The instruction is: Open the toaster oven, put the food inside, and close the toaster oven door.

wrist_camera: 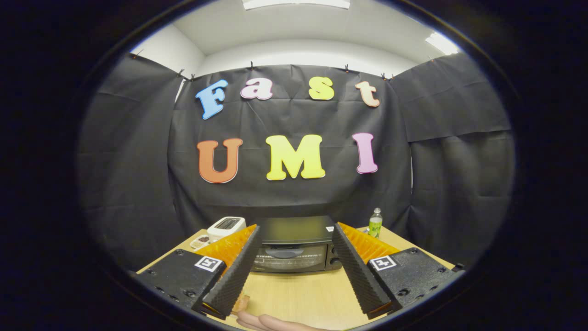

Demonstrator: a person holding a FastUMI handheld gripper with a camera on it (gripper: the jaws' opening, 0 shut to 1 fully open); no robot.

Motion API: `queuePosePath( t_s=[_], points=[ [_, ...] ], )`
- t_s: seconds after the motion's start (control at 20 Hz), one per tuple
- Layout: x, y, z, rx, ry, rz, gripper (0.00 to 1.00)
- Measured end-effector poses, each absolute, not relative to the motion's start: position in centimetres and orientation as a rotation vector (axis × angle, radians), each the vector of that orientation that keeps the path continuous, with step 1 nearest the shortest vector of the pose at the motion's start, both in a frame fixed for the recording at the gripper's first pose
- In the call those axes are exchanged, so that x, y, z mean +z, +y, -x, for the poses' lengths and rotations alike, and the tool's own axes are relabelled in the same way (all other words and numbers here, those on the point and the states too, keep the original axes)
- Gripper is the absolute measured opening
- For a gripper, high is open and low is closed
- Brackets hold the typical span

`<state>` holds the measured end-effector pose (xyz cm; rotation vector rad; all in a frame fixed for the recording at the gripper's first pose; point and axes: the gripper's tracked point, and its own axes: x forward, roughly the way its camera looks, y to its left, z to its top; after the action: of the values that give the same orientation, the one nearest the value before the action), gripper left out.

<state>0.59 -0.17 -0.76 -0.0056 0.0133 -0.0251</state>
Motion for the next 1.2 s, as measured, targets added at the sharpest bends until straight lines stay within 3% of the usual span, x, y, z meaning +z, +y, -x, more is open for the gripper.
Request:
queuePosePath(
  t_s=[0.45,1.2],
  points=[
    [-0.9,0.6,-2.6,-0.007,0.003,0.011,1.0],
    [-8.7,1.5,-16.3,0.011,0.043,0.108,1.0]
  ],
)
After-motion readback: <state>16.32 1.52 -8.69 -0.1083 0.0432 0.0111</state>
